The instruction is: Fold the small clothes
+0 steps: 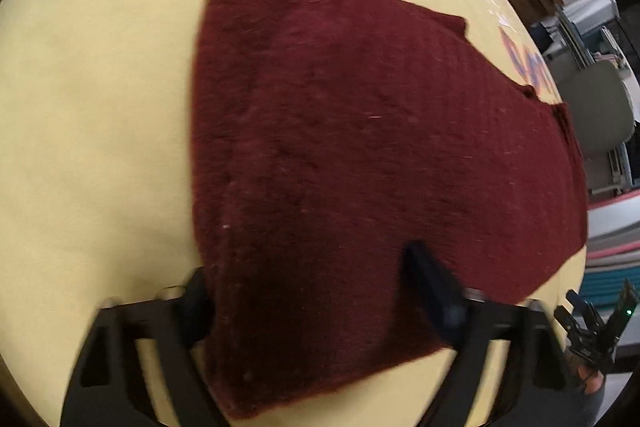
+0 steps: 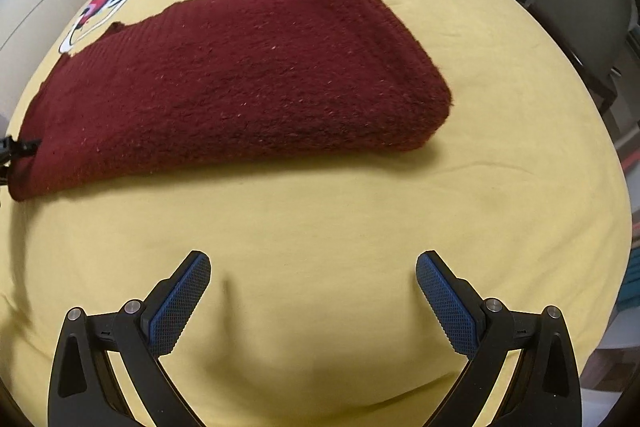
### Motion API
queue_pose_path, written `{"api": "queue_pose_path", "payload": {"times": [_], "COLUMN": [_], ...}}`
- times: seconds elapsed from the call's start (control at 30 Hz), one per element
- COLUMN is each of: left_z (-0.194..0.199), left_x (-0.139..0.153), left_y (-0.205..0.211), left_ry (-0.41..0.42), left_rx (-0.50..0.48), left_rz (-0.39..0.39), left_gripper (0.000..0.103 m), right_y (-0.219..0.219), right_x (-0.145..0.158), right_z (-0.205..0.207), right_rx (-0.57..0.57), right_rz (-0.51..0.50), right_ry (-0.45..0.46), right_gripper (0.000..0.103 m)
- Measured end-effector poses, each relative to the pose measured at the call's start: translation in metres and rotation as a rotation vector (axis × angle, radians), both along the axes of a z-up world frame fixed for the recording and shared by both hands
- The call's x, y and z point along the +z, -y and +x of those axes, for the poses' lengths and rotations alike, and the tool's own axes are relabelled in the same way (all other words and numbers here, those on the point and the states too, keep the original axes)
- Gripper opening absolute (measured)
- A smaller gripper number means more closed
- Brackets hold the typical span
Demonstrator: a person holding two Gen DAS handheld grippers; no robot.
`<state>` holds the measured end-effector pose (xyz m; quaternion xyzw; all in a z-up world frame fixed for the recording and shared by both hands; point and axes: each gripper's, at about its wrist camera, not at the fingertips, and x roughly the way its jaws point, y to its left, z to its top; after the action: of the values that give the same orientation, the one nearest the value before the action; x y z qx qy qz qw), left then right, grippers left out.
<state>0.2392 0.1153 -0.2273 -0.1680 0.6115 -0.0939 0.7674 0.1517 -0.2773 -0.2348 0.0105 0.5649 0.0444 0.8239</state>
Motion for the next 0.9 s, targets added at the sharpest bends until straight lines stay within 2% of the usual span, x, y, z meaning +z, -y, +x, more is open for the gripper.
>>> {"api": "queue_pose_path", "payload": {"times": [0.03, 0.1, 0.17, 0.4, 0.57, 0.67, 0.8, 0.9], "left_z": [0.001, 0.002, 0.005, 0.02, 0.041, 0.049, 0.052, 0.059], "left_x": [0.003, 0.011, 0.025, 0.102, 0.138, 0.16, 0.166, 0.15], "left_y": [0.002, 0.004, 0.006, 0.051, 0.102, 0.138, 0.203, 0.265], "left_ry": [-0.006, -0.014, -0.023, 0.024, 0.047, 0.093, 0.118, 0.107], "left_rx": [-0.006, -0.006, -0.004, -0.082, -0.124, -0.164, -0.245, -0.301], "left_rz": [0.008, 0.007, -0.004, 0.014, 0.026, 0.041, 0.053, 0.072], "left_gripper": [0.057, 0.032, 0.029, 0.026, 0.024, 0.024, 0.024, 0.024], "right_y": [0.001, 0.003, 0.005, 0.027, 0.049, 0.066, 0.087, 0.104], "right_x": [0.002, 0.005, 0.009, 0.022, 0.039, 0.05, 0.058, 0.061], "right_z": [-0.001, -0.001, -0.001, 0.007, 0.013, 0.016, 0.02, 0.019], "right_rx": [-0.002, -0.003, -0.007, -0.032, -0.044, -0.062, -0.067, -0.092], "right_rz": [0.004, 0.01, 0.018, 0.047, 0.043, 0.056, 0.04, 0.02], "right_ry": [0.004, 0.012, 0.024, 0.062, 0.09, 0.114, 0.108, 0.103], "right_gripper": [0.103, 0.103, 0.103, 0.103, 0.103, 0.103, 0.103, 0.103]}}
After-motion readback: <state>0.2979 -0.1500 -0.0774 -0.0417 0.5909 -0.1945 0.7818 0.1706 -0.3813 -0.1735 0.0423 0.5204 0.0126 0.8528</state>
